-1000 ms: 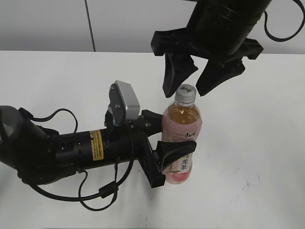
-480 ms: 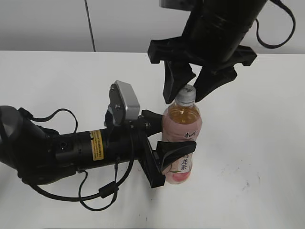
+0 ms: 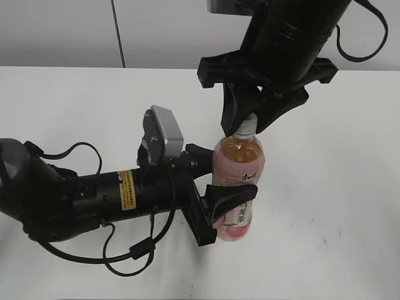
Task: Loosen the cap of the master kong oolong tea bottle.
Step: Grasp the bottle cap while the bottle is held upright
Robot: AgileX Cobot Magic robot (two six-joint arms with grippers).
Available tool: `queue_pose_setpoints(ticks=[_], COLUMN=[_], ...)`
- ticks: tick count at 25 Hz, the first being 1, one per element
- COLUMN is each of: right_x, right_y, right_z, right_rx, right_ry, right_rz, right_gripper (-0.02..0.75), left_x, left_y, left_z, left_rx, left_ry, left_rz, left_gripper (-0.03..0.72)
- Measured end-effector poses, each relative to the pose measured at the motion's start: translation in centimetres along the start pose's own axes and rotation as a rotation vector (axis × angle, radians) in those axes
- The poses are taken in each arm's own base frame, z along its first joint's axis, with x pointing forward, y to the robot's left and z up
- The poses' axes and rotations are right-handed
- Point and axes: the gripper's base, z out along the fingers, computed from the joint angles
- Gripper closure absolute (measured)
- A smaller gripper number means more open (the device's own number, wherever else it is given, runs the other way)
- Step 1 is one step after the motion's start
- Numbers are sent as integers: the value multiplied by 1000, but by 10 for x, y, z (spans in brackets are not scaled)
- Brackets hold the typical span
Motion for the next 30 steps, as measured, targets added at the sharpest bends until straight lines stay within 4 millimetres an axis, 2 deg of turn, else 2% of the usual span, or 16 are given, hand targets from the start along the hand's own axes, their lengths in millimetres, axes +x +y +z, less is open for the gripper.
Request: queue_pose_setpoints(ticks=[5,15,18,22,25,26,30], right_x=[0,-1,-1,-1,-1,-1,-8], right_y=[-1,1,1,2,3,4,14], right_z=[0,0,0,0,0,-1,-17], right_rx=[10,12,8,-4,-15,-23,-66], right_ry=[-1,-13,-11,-15,-19,-23,-96], right_rz=[-163,-1041,-1178,-1204,-1149,-1119,-902], right_gripper=[434,456,456,456,448,410,158], left_x=[0,0,0,0,0,0,0], left_y=[0,0,-1,-1,-1,-1,-1], left_z=[0,0,0,0,0,0,0], left_rx=[1,4,6,6,8,8,8], left_ry=[0,1,2,2,2,2,2], left_rz=[1,5,6,6,6,7,6], left_gripper=[283,283,283,283,283,283,283])
